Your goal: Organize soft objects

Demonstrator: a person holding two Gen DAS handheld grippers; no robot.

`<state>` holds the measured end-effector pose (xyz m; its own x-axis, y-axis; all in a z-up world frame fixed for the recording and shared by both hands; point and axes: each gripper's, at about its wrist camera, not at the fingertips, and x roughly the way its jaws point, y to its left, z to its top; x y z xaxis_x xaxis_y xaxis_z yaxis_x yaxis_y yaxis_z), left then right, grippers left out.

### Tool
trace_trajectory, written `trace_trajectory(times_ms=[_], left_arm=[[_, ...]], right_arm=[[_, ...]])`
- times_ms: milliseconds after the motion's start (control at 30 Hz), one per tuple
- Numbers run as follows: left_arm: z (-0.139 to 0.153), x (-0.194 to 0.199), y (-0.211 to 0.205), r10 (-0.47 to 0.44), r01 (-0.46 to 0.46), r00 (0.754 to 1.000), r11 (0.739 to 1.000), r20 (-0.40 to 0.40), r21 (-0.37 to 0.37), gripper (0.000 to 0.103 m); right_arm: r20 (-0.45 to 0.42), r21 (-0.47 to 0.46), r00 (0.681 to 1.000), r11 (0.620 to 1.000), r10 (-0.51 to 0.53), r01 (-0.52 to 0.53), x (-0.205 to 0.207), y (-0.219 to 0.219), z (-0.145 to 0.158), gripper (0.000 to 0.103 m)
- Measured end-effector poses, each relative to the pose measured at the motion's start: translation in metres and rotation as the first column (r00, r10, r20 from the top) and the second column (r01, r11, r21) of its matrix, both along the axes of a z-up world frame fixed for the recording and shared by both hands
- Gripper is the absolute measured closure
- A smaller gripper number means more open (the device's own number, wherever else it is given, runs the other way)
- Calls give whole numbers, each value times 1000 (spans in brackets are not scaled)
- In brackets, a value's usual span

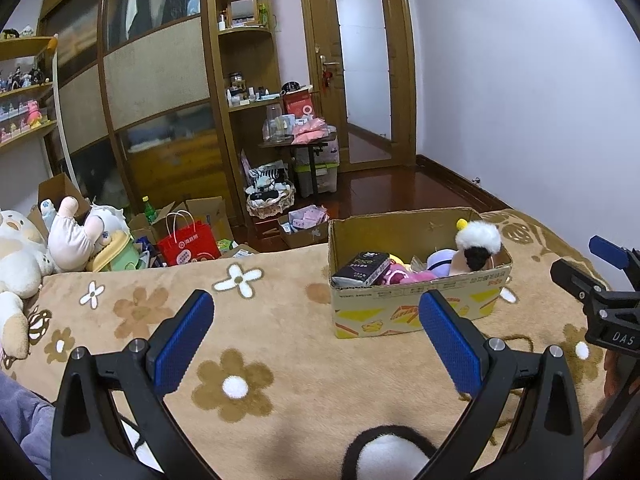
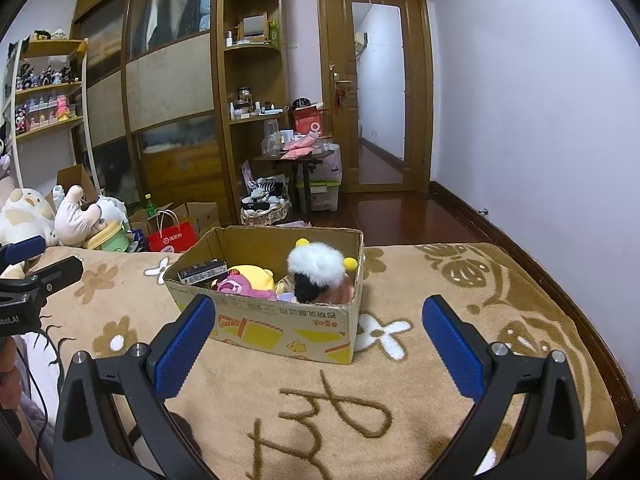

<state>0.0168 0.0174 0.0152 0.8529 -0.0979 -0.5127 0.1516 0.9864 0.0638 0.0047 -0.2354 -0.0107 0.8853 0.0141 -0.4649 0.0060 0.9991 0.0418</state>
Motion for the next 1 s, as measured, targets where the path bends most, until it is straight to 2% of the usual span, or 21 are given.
trace_trajectory(times_ms=[1000], left_arm=[[-2,3,-3,3,-3,1000,1000,-15,-8,2]], right_arm=[[-7,-10,1000,1000,12,-12,2,3,-1,0]])
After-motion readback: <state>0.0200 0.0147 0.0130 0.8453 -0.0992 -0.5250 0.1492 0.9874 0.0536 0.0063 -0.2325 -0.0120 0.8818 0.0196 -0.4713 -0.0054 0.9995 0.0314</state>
